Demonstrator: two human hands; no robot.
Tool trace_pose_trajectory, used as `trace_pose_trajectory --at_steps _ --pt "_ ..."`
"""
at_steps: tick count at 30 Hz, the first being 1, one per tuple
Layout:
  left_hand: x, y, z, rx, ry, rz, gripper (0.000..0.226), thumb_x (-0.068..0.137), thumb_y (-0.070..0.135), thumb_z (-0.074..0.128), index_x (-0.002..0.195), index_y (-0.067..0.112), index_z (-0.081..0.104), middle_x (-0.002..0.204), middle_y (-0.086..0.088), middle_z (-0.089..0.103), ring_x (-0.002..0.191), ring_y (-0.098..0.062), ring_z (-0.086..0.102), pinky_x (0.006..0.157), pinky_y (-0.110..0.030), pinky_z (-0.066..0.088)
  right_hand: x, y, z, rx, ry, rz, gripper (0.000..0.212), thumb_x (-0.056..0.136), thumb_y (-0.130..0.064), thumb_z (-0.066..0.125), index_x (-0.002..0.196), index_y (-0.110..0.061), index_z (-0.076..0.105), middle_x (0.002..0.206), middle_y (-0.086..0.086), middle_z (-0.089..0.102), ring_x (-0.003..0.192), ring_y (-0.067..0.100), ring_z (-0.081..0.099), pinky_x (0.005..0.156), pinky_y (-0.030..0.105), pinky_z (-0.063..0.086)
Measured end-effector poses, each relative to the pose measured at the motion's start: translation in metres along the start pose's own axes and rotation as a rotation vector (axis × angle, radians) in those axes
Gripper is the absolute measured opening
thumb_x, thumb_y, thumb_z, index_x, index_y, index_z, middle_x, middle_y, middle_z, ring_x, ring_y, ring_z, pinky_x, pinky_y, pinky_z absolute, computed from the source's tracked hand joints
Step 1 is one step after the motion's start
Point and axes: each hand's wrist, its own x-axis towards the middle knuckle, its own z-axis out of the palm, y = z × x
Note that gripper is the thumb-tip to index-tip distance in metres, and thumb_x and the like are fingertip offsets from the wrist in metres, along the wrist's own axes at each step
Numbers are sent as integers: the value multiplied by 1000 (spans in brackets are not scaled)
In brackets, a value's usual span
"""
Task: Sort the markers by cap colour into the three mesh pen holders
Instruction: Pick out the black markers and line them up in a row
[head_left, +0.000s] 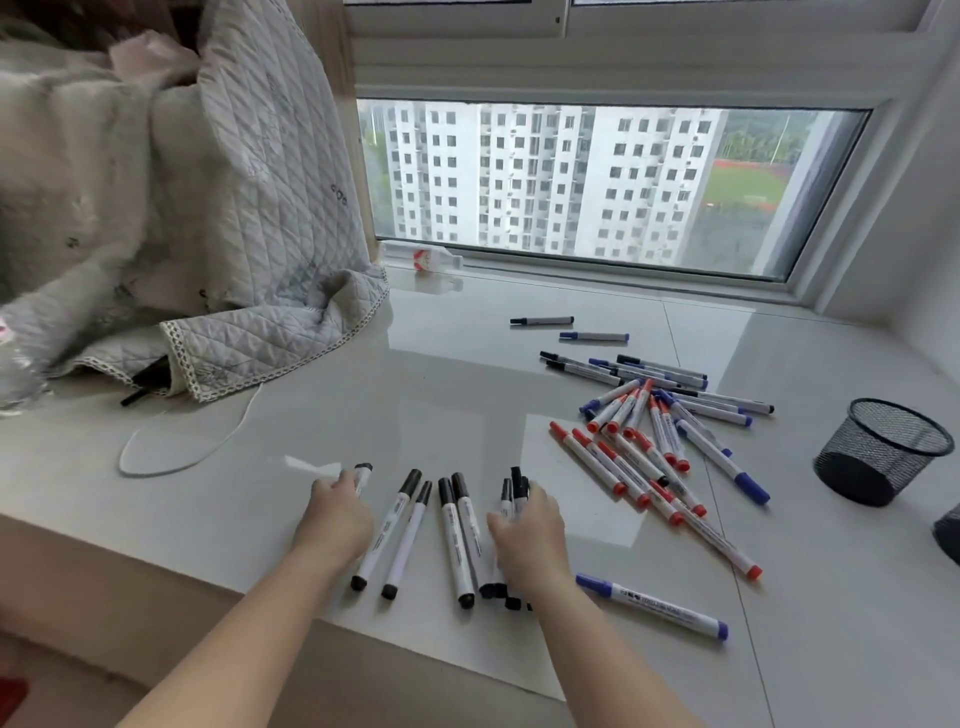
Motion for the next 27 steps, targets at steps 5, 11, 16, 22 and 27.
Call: trace_pose_trajectory --at_steps 5,11,16,22,27 --pt "-6 2 15 61 41 95 42 96 26 36 136 12 33 138 -15 30 123 -32 31 102 -37 29 -2 2 24 -163 -9 -155 65 93 -24 48 146 -11 14 145 8 24 130 23 29 111 32 25" --pt "-8 3 34 241 101 128 57 94 51 26 143 22 20 139 -8 31 124 -29 29 101 -40 29 3 9 46 -491 -12 -190 62 96 -39 27 149 -18 2 157 -4 6 142 18 7 115 35 8" --pt "-3 6 38 223 86 113 57 94 53 26 144 25 18 137 -6 30 125 -27 28 101 -41 27 8 8 51 -500 -22 -164 60 97 -41 22 149 -20 2 158 -5 1 144 15 1 115 35 2" --pt "-1 18 24 56 112 81 63 93 52 30 146 21 15 141 -8 26 128 -29 21 104 -42 27 6 0 10 -211 108 -223 48 93 -32 41 139 -18 35 143 -2 37 132 16 27 109 31 23" --pt "10 68 12 33 202 229 59 92 44 41 143 18 27 136 -9 30 125 -29 22 102 -42 30 33 10 -68 -404 264 -271 29 91 -23 45 116 -18 59 118 -2 60 114 17 45 96 30 37"
